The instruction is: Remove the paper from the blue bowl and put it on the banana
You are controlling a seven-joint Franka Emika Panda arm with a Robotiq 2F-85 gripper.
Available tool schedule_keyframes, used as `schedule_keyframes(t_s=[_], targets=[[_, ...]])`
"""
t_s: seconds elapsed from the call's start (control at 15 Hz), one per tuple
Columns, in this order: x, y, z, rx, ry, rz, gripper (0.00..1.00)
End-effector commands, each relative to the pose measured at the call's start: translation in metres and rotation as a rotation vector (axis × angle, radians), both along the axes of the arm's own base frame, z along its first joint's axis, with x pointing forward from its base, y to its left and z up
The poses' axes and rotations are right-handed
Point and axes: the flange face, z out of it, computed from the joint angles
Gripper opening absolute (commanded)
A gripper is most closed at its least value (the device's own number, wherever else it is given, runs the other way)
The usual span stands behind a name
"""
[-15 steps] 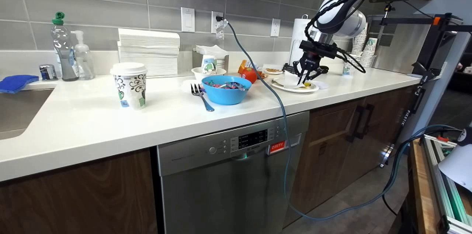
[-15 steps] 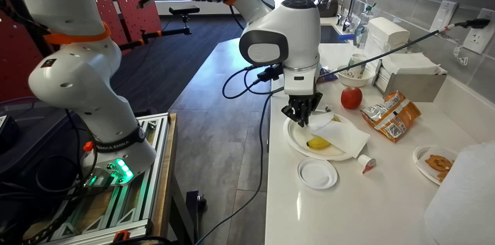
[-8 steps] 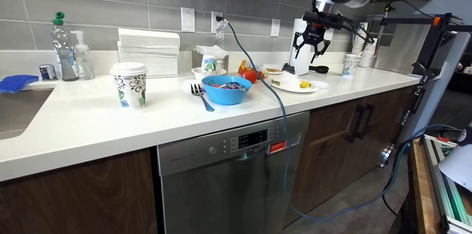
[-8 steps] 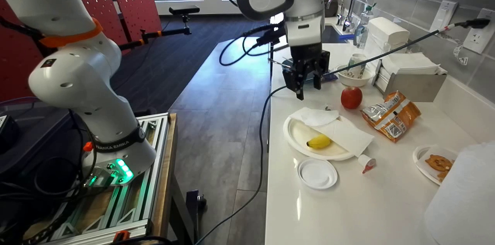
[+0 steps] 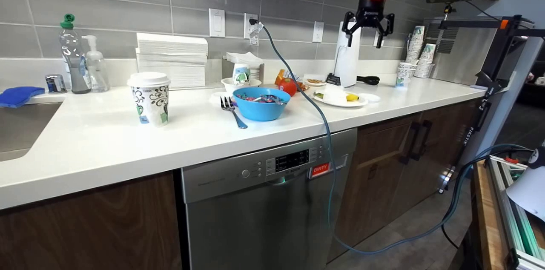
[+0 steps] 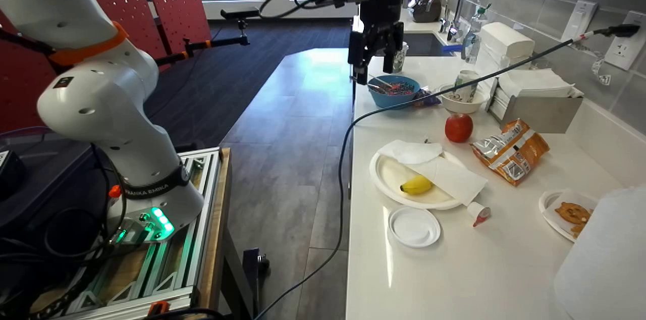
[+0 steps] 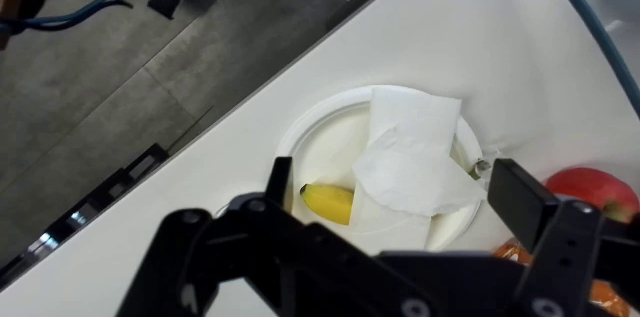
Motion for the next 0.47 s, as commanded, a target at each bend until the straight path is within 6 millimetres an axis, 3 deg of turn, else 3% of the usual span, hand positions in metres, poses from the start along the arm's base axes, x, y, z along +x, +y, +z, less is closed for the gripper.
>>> schedule_keyframes(t_s=[0.0,0.07,0.13,0.2,0.4], targets=[[-0.009,0.010,0.046,-0.191,0.062,0.044,1.00],[-0.010,0.012,0.057,-0.248,0.070,0.066,1.00],[-0.007,0.011,0.040,-0.164,0.053,0.060,1.00],[-0.007,0.013,0.049,-0.175,0.045,0.065,1.00],[-0.007,0.012,0.045,-0.174,0.053,0.063,1.00]])
